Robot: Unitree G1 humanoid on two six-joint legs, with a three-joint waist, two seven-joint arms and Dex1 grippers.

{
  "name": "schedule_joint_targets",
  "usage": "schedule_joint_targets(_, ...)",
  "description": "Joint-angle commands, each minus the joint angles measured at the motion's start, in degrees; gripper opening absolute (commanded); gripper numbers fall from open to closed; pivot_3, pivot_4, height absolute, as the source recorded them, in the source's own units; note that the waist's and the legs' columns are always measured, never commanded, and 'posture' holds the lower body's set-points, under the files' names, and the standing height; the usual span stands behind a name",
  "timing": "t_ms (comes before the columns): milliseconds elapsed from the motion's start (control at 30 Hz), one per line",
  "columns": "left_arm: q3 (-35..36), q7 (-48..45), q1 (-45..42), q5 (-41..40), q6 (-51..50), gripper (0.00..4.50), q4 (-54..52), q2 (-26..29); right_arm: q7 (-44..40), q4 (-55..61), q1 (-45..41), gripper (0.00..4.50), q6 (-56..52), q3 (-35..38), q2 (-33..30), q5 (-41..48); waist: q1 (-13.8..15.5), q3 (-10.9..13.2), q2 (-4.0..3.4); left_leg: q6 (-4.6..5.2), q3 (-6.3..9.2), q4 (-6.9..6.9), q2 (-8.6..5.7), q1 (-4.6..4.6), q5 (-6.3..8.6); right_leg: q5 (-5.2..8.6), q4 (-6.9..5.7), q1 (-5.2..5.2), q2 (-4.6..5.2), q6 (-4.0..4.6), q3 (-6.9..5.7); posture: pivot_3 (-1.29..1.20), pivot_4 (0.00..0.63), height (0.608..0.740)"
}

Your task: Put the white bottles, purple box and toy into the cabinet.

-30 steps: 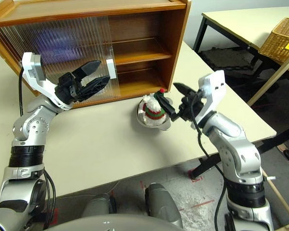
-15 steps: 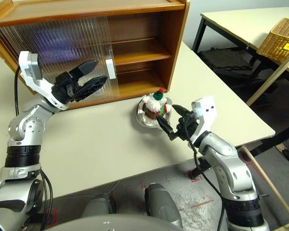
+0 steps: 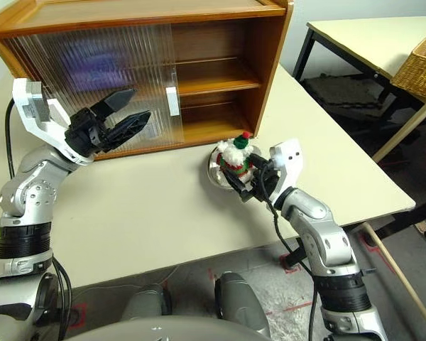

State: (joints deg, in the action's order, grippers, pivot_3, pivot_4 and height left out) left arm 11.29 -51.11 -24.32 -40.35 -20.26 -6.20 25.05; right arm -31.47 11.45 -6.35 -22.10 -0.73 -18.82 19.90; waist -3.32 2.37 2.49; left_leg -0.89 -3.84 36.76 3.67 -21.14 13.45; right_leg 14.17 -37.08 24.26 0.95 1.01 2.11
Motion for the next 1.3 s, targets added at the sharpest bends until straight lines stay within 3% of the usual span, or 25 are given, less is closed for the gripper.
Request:
schedule_joint_targets(33,0.6,0.9,0.8,-0.6,-0.8,4.5,-1.6,0.6,-0.8,-1.8,-1.1,4.48,1.0,-0.9,0.1,-0.8,0.5,0.0,0.0,0.0,0.01,0.09,0.0,-0.02,0.0,0.0,-0.05,0.0,0.0,0.0,-0.01,0.07,0.0,0.74)
schedule_joint_targets(67,0.8,1.1,0.9,-0.7,-0.9,4.5,-1.9,0.8,-1.0,-1.8,-1.6,4.48,0.8,-1.0,0.2,-0.5,0.7,0.0,0.02,0.0,0.01,0.17,0.0,-0.02,0.0,0.0,-0.11,0.0,0.01,0.01,-0.01,0.07,0.0,0.74)
schedule_joint_targets(167,1.3,1.7,1.0,-1.0,-1.1,4.5,-2.5,0.9,-1.5,-1.6,-2.7,3.89,0.1,-0.7,-0.1,0.0,1.3,0.0,0.06,0.0,-0.01,0.31,0.0,0.01,0.0,0.0,-0.25,0.0,0.0,0.01,0.02,0.08,0.0,0.74)
schedule_joint_targets(467,0.9,2.0,0.9,-0.8,-1.0,4.5,-2.4,0.3,-1.6,-0.5,-4.4,0.68,-0.8,0.3,-0.7,0.5,1.3,0.0,0.07,0.0,0.02,0.32,-0.01,0.02,0.0,0.0,-0.27,-0.04,0.0,0.02,0.02,0.06,0.0,0.74)
schedule_joint_targets(567,0.6,1.8,0.4,-0.7,-0.8,4.5,-1.8,-0.1,-1.2,0.0,-4.7,0.01,-1.1,0.8,-0.7,0.8,1.3,0.0,0.07,0.0,0.01,0.3,-0.01,0.01,0.0,0.0,-0.27,-0.03,0.0,0.03,0.03,0.05,0.0,0.74)
schedule_joint_targets(1000,-1.4,-1.1,-3.3,0.4,0.6,4.5,3.0,-1.5,0.9,3.2,-7.2,0.01,-2.5,7.1,-3.8,3.1,0.9,0.0,0.06,0.0,0.01,0.36,-0.04,0.0,0.0,0.0,-0.27,-0.03,-0.01,0.02,0.04,-0.03,0.0,0.74)
schedule_joint_targets(1300,-2.1,-2.3,-4.1,0.9,1.6,4.5,4.6,-1.8,1.8,1.2,-21.5,0.01,-5.6,10.8,-5.8,6.9,-0.6,0.0,0.07,0.01,0.02,0.35,-0.04,0.03,0.0,-0.02,-0.3,-0.05,-0.04,0.02,0.07,-0.02,0.0,0.74)
